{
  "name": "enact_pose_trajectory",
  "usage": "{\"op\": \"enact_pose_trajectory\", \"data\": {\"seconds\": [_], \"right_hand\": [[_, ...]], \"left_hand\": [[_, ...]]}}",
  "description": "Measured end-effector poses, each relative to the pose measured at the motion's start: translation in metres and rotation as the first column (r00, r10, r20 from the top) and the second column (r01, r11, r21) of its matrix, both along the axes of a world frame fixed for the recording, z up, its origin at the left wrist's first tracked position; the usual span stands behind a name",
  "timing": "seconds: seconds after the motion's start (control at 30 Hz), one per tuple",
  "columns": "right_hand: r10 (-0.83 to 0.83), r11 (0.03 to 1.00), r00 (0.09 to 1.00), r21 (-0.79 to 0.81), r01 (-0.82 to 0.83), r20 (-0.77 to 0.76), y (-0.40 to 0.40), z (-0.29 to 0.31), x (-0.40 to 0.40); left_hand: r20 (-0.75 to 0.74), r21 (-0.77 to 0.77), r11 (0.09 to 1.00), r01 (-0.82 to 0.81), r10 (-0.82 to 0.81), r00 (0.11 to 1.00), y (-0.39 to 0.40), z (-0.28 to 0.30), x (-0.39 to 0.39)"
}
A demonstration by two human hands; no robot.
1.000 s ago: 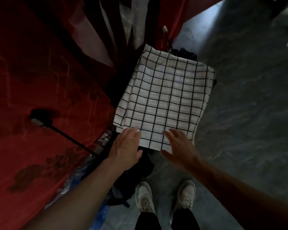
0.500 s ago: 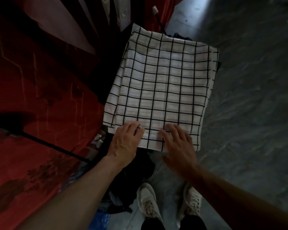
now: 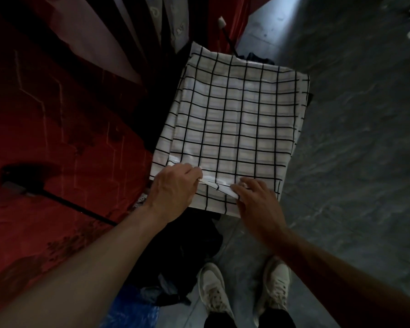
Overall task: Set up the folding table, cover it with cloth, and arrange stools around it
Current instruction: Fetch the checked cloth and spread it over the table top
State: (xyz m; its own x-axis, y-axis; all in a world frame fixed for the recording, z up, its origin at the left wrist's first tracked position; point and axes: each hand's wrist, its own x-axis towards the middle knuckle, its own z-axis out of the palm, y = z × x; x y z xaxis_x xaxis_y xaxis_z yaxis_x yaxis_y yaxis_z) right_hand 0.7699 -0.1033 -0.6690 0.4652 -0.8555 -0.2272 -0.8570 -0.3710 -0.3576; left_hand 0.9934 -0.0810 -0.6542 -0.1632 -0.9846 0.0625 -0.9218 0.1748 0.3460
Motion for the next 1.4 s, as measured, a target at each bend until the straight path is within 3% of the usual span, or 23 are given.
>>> {"op": "enact_pose_trajectory", "data": {"seconds": [0.1,0.33,0.47,0.73,0.93,1.17,1.4], "right_hand": [[-0.01,1.0,0.999,0.002,0.01,0.036,-0.004,0.005,-0.001],[-0.11,0.989,0.988,0.11,0.097,0.112,-0.019,0.014,-0.004],[-0.083,0.992,0.991,0.103,0.072,0.106,-0.019,0.009,-0.006],[-0.048,0.992,0.994,0.124,0.035,0.1,-0.014,0.002,-0.012],[0.111,0.986,0.993,0.126,-0.106,-0.033,0.006,0.003,-0.014],[-0.031,0.991,0.993,-0.129,0.046,0.112,0.002,0.013,-0.016],[-0.078,0.976,0.99,-0.193,0.099,0.114,-0.032,0.076,-0.038]], "left_hand": [[0.012,0.007,0.999,0.031,-0.031,0.999,0.001,0.002,0.001],[0.224,0.251,0.964,0.089,-0.147,0.963,0.022,-0.012,0.002],[0.287,0.189,0.98,0.059,-0.113,0.951,0.026,-0.018,0.0],[0.197,-0.079,0.992,0.099,-0.081,0.977,0.02,-0.009,0.0],[0.185,-0.117,0.991,0.068,-0.045,0.982,0.003,0.007,-0.005],[0.072,-0.113,0.994,-0.009,0.017,0.997,-0.015,0.048,-0.011],[-0.02,-0.172,0.983,-0.069,0.067,0.998,-0.031,0.125,-0.019]]}}
